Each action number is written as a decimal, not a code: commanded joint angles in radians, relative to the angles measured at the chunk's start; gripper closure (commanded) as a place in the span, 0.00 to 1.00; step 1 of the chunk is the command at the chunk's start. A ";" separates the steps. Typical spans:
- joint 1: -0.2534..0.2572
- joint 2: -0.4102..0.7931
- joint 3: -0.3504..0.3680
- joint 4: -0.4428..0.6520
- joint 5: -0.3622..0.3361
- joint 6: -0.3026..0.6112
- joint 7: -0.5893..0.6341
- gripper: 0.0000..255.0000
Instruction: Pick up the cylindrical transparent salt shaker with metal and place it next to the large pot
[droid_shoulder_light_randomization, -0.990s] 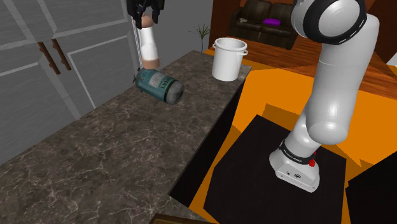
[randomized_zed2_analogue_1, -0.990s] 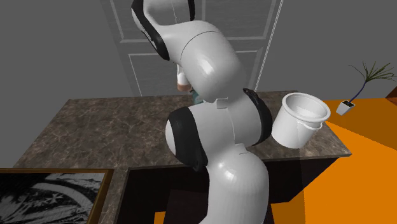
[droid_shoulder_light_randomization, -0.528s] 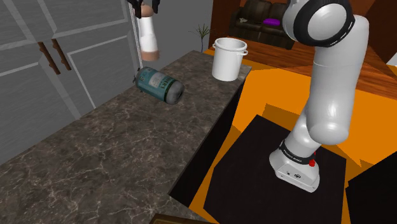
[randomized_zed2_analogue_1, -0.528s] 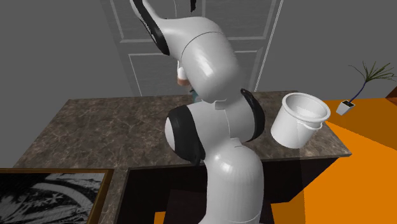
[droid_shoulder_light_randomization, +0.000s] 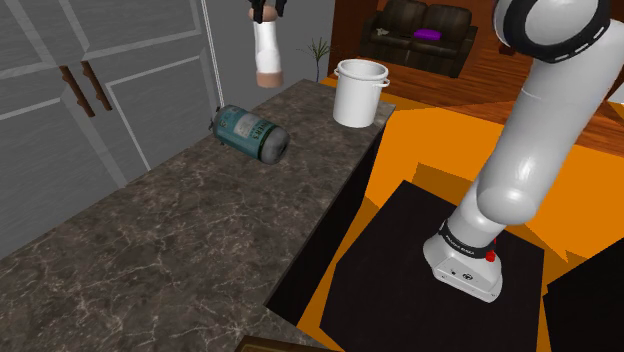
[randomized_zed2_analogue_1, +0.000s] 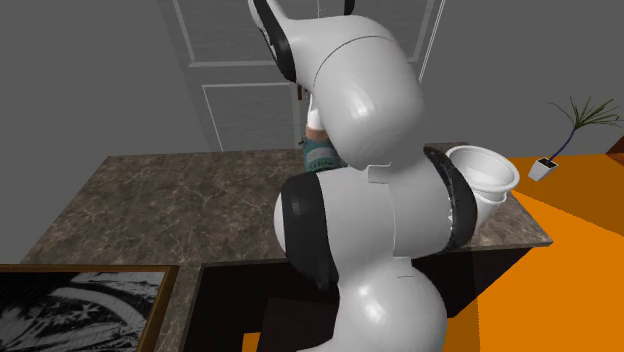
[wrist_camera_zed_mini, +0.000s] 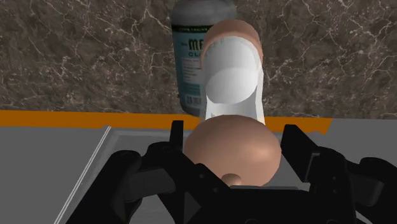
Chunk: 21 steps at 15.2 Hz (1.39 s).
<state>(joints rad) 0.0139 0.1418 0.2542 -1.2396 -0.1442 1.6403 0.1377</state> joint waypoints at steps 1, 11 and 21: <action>-0.034 -0.045 -0.019 -0.055 0.027 0.017 -0.047 1.00; -0.171 -0.166 -0.140 -0.206 0.122 0.065 -0.295 1.00; -0.288 -0.166 -0.270 -0.206 0.188 0.061 -0.542 1.00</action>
<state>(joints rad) -0.2604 -0.0331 -0.0008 -1.4586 0.0364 1.7068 -0.3744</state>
